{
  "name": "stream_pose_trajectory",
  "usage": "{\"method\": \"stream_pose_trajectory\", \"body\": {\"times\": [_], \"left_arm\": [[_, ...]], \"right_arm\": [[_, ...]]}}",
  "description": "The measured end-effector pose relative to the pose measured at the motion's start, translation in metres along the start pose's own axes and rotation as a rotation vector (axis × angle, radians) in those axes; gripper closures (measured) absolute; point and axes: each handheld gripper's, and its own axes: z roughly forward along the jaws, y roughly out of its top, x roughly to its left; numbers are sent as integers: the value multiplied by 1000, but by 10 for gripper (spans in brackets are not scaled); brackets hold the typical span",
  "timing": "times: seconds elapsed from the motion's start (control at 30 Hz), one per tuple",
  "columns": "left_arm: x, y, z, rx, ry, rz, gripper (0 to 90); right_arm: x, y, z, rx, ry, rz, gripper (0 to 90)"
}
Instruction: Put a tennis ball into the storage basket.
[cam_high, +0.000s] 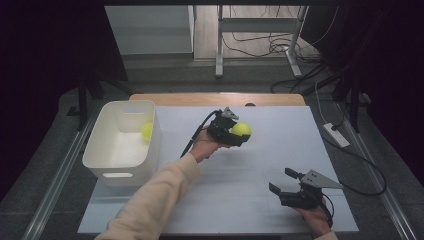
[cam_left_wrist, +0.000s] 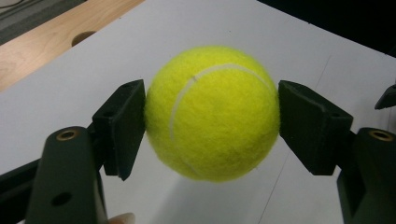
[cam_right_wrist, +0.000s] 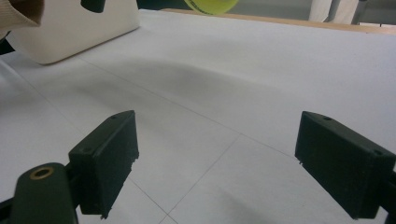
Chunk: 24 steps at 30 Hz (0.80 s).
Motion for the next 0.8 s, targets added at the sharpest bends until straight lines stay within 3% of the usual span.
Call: {"method": "stream_pose_trajectory", "body": {"times": [0.4, 0.8], "left_arm": [[4, -4, -26, -23, 17, -14, 279], [5, -7, -46, -36, 27, -3, 278]], "right_arm": [[1, 0, 0, 2, 2, -6, 134], [1, 1, 1, 2, 2, -9, 135]]}}
